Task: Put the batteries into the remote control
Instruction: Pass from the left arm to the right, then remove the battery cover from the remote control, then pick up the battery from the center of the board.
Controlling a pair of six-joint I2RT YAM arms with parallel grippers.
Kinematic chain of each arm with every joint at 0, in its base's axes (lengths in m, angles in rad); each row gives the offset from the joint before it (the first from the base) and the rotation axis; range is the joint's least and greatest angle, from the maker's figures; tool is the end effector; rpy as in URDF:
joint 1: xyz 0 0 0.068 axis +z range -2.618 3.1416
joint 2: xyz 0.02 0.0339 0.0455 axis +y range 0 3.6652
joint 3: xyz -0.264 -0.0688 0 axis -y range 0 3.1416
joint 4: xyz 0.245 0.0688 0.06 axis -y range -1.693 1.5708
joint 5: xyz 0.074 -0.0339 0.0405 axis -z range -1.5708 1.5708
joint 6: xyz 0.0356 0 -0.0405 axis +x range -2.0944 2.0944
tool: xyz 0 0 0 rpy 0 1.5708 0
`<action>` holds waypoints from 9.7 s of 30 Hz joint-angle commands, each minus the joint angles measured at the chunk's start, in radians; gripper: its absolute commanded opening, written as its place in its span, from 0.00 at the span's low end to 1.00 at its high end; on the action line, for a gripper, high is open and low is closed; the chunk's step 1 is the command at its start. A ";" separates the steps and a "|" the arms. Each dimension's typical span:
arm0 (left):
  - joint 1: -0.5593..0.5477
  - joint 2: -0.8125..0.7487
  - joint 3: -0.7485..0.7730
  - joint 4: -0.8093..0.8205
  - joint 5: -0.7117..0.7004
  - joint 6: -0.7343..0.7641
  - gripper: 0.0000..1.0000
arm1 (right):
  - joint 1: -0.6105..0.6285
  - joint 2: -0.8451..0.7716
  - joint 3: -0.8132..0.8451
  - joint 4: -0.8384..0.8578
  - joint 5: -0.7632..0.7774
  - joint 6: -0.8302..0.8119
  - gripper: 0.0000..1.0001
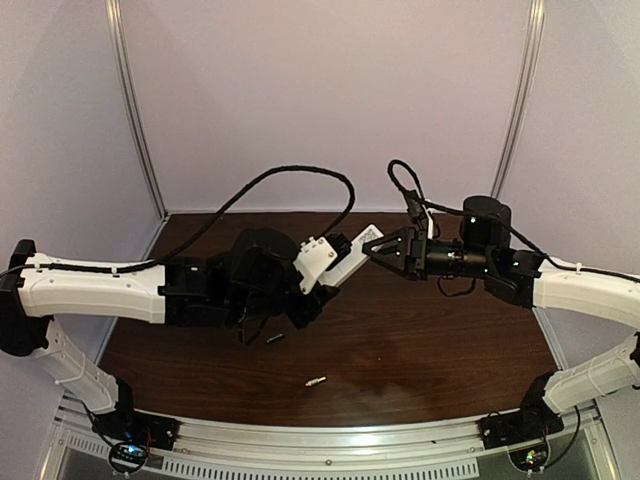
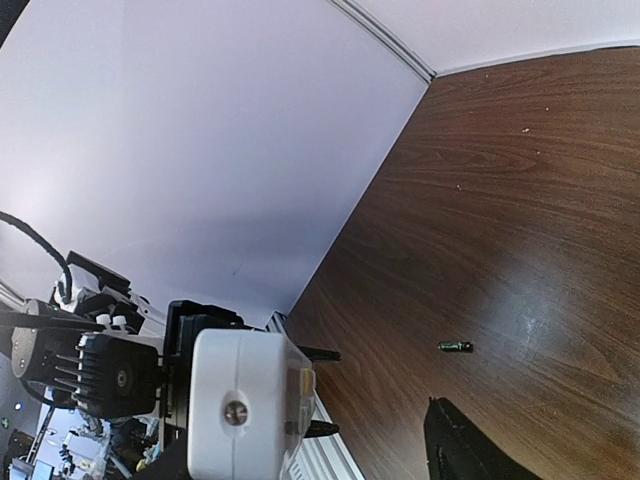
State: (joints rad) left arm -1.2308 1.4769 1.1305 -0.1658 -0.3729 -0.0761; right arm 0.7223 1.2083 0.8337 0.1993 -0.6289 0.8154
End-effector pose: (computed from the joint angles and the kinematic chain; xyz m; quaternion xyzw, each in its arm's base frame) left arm 0.1254 -0.3157 0.2971 0.3845 0.7618 -0.1746 0.4912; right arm 0.1944 0.1992 0.3086 -0.1646 0.7372 0.5952 0.2743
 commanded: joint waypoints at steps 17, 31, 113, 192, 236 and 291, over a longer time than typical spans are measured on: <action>-0.035 0.077 0.098 0.046 -0.092 0.037 0.06 | 0.027 0.082 -0.051 0.220 0.044 0.130 0.31; 0.079 -0.093 -0.037 0.109 0.268 -0.167 0.77 | -0.014 0.034 -0.064 0.215 -0.014 0.055 0.00; 0.287 0.090 -0.123 0.324 0.746 -0.677 0.42 | -0.084 -0.069 -0.140 0.387 -0.128 0.037 0.00; 0.245 0.267 -0.100 0.737 0.674 -1.094 0.83 | -0.052 -0.046 -0.151 0.191 0.107 -0.102 0.00; 0.266 0.257 -0.219 0.739 0.692 -1.097 0.24 | -0.138 -0.112 -0.152 0.092 0.182 -0.106 0.00; 0.326 0.143 -0.061 -0.455 0.330 -0.229 0.44 | -0.309 -0.262 -0.290 -0.014 -0.307 -0.194 0.00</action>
State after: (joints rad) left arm -0.9062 1.5879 1.0340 -0.5877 -0.0284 -0.3420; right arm 0.4183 0.9489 0.5571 0.1810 -0.9230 0.6437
